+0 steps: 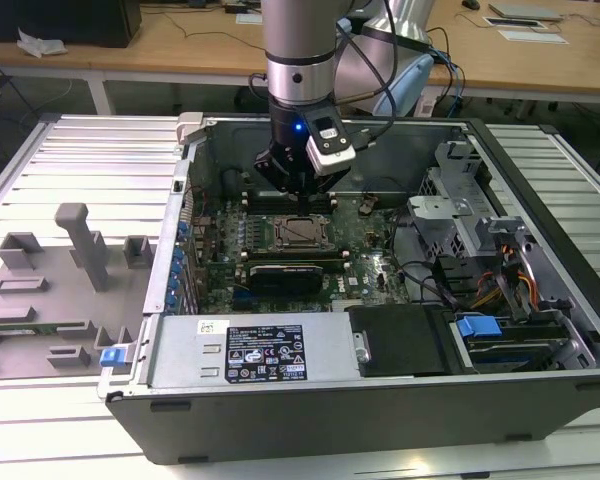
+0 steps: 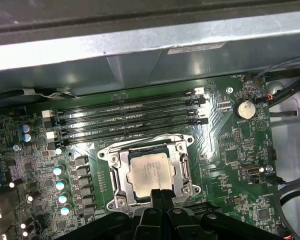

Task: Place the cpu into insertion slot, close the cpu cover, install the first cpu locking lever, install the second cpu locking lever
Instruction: 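Install the second cpu locking lever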

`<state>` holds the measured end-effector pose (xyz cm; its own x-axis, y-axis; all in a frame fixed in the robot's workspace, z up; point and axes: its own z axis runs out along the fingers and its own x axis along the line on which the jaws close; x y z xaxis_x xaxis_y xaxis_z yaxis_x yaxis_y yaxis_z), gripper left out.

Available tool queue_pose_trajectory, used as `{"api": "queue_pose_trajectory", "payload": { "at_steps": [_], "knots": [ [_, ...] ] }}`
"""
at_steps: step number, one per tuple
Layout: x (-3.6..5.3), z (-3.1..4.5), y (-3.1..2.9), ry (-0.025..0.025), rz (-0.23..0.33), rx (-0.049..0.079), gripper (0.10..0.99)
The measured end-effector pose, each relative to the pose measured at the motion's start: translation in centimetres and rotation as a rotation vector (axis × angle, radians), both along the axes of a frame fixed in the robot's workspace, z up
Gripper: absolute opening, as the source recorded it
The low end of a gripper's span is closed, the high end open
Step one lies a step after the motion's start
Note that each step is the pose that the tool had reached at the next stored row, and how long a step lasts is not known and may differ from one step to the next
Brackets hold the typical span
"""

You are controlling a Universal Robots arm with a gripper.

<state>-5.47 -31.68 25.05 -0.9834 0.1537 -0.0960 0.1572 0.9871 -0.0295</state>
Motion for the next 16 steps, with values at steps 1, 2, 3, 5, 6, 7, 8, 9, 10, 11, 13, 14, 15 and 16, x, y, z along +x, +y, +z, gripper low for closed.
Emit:
{"api": "queue_pose_trajectory", "payload": {
  "at_steps": [1, 2, 3, 5, 6, 7, 8, 9, 10, 11, 13, 14, 15, 16],
  "knots": [
    [0.00, 0.00, 0.00, 0.0000, 0.000, 0.000, 0.106],
    [0.00, 0.00, 0.00, 0.0000, 0.000, 0.000, 0.106],
    [0.00, 0.00, 0.00, 0.0000, 0.000, 0.000, 0.106],
    [-0.04, 0.00, -0.30, 0.0001, 0.000, 0.000, 0.106],
    [-0.06, 0.00, -0.52, 0.0001, 0.000, 0.000, 0.106],
    [-0.07, 0.00, -0.69, 0.0001, 0.000, 0.000, 0.106],
    [-0.08, 0.00, -0.86, 0.0001, 0.000, 0.000, 0.106],
    [-0.10, 0.00, -1.09, 0.0000, 0.000, 0.000, 0.106],
    [-0.14, 0.00, -1.75, 0.0001, 0.000, 0.000, 0.106],
    [-0.15, -0.04, -2.57, 0.0000, 0.000, 0.000, 0.106],
    [-0.19, -0.15, -3.45, -0.0002, 0.000, 0.003, 0.106],
    [-0.28, -0.26, -3.87, 0.0000, 0.000, 0.015, 0.106],
    [-0.32, -0.31, -4.05, 0.0000, 0.000, 0.022, 0.106],
    [-0.36, -0.35, -4.20, 0.0000, 0.000, 0.032, 0.106]
  ]
}}
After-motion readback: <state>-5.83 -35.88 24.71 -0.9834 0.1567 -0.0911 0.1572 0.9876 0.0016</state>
